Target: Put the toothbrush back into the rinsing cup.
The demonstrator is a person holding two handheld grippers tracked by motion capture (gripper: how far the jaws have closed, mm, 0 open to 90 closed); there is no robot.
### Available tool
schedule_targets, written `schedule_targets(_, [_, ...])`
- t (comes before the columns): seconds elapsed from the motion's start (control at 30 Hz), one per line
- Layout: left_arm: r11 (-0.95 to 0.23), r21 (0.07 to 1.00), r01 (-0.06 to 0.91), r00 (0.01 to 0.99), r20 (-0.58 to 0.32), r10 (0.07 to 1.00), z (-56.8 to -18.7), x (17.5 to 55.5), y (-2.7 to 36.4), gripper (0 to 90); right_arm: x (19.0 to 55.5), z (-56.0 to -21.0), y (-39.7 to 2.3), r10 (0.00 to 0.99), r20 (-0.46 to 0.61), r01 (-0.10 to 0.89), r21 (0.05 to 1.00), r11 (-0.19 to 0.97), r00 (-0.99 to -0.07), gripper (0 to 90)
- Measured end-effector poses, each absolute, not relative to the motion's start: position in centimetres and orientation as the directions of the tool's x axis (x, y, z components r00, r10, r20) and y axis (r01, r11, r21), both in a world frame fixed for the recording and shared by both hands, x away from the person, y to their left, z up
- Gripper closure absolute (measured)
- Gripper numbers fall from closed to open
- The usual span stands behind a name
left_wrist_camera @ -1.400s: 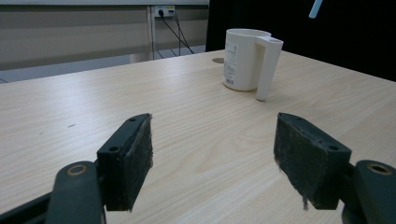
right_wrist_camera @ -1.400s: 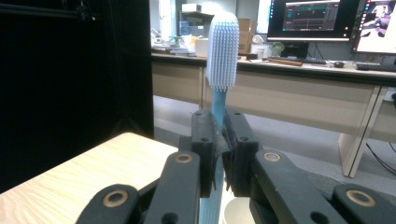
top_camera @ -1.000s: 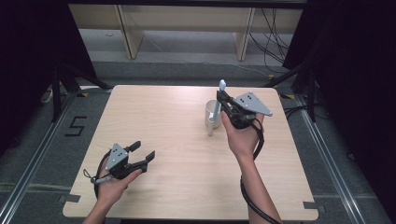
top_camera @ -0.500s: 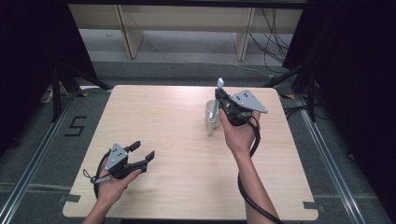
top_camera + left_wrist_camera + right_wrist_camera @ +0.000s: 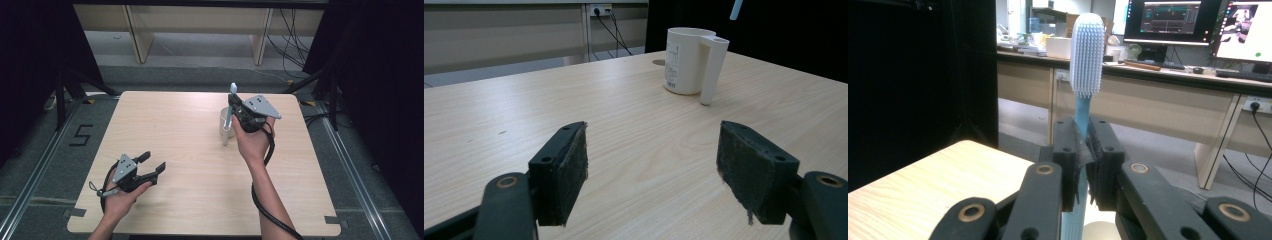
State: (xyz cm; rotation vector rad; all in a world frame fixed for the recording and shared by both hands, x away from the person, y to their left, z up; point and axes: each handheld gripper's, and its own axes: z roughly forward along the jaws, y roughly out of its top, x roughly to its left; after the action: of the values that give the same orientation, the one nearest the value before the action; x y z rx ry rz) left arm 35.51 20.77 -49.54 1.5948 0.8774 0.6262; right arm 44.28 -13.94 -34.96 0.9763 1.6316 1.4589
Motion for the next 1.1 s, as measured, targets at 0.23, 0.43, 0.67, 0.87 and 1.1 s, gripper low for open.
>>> schedule_targets(0.23, [-0.074, 0.974, 0.214, 0.571, -0.063, 0.819, -49.6, 35.5, 20.8, 27.9, 44.8, -35.3, -13.9, 0.895, -0.034, 0.066, 0.995, 0.07, -0.445, 84.3])
schedule_targets(0.43, [-0.077, 0.974, 0.215, 0.573, -0.062, 0.817, -49.6, 35.5, 20.8, 27.9, 45.1, -35.6, -13.9, 0.896, -0.04, 0.075, 0.994, 0.082, -0.443, 84.3])
schedule_targets(0.67, [-0.076, 0.973, 0.22, 0.57, -0.065, 0.819, -49.7, 35.5, 20.9, 27.9, 45.4, -36.2, -13.8, 0.896, -0.038, 0.086, 0.993, 0.085, -0.443, 84.3])
schedule_targets(0.87, [-0.072, 0.974, 0.217, 0.57, -0.067, 0.819, -49.7, 35.5, 20.9, 27.9, 45.6, -36.5, -13.7, 0.9, -0.028, 0.098, 0.992, 0.078, -0.435, 84.3])
schedule_targets(1.1, [-0.074, 0.974, 0.215, 0.573, -0.064, 0.817, -49.7, 35.6, 20.8, 27.9, 45.8, -36.9, -13.6, 0.902, -0.024, 0.115, 0.99, 0.081, -0.432, 84.2])
